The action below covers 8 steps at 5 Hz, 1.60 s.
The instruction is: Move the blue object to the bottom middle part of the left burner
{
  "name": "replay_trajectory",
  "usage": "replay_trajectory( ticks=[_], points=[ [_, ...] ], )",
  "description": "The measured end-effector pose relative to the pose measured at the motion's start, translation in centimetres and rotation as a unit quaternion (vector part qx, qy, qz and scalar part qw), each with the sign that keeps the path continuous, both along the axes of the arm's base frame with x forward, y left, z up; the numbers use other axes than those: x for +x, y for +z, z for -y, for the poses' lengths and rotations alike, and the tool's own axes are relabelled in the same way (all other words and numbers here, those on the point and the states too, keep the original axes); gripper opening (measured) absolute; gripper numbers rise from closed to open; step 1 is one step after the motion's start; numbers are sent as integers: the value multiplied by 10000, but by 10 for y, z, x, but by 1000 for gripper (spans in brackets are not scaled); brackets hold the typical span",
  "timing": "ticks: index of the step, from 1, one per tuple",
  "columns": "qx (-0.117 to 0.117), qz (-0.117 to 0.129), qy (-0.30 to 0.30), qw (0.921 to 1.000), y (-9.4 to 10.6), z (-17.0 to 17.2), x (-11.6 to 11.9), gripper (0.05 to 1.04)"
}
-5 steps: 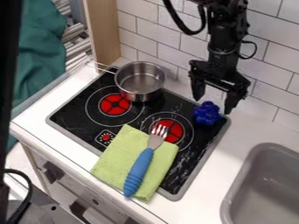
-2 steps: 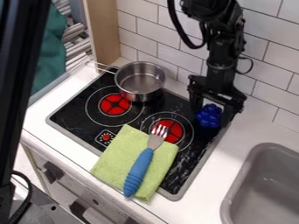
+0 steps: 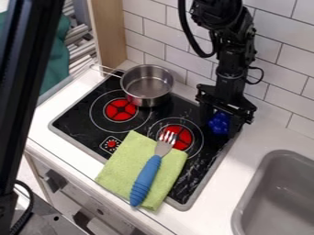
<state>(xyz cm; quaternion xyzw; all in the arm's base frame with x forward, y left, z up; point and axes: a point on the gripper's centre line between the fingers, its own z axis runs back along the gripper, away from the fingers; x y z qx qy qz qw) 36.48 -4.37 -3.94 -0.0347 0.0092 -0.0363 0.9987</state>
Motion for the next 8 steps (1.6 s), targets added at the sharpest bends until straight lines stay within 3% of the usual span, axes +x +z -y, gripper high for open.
replay_trajectory(
  ticks=[1, 2, 3, 4, 5, 6, 8],
  points=[
    [62, 86, 4, 9999, 1, -2, -1, 788],
    [116, 235, 8, 9997, 18, -6, -13, 788],
    [203, 457, 262, 9984, 41, -29, -34, 788],
    [258, 492, 847, 9949, 54, -72, -68, 788],
    [178, 424, 1329, 9901, 45, -111, -105, 788],
    [189, 544, 1565, 9860, 42, -141, -112, 788],
    [119, 368, 1629, 9859, 21, -165, -112, 788]
  ],
)
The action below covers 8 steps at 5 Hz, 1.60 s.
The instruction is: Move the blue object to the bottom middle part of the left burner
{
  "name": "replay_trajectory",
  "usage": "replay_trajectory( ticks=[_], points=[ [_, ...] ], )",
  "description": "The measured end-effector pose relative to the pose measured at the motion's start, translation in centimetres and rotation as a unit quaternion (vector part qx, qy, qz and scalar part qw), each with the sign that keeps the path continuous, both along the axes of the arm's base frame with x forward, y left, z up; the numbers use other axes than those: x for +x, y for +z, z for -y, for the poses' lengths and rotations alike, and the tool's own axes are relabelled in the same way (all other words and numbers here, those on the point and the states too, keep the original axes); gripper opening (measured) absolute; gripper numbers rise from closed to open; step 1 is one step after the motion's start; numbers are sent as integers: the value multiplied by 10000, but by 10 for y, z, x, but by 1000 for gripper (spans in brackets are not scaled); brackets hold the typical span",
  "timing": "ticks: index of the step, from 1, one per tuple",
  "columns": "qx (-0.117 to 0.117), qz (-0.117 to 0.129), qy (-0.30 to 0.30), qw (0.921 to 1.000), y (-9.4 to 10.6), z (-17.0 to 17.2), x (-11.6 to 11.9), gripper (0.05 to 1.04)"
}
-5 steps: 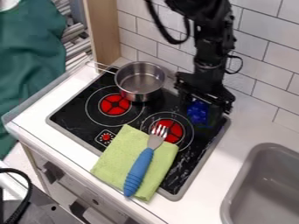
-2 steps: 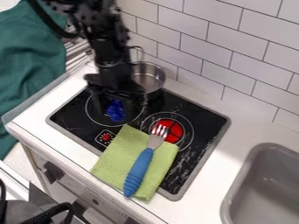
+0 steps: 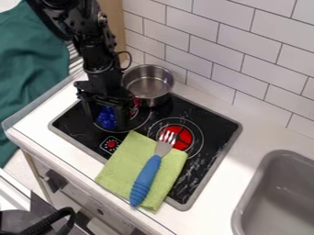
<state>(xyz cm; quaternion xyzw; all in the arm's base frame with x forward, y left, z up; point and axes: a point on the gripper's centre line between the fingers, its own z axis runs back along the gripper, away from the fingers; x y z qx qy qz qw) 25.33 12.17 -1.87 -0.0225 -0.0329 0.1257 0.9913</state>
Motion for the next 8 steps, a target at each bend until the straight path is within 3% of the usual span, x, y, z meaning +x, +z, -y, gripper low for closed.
replay_trajectory(
  ticks=[2, 3, 4, 6, 8],
  points=[
    [8, -146, -27, 9999, -14, -12, -3, 842],
    [-27, -173, 35, 9998, -14, -11, -4, 1022],
    [38, -58, 58, 10000, -2, -9, 0, 1011],
    [225, 434, -326, 9983, 51, 31, 16, 1010],
    [258, 234, -723, 9968, 58, 74, 24, 1010]
  ],
)
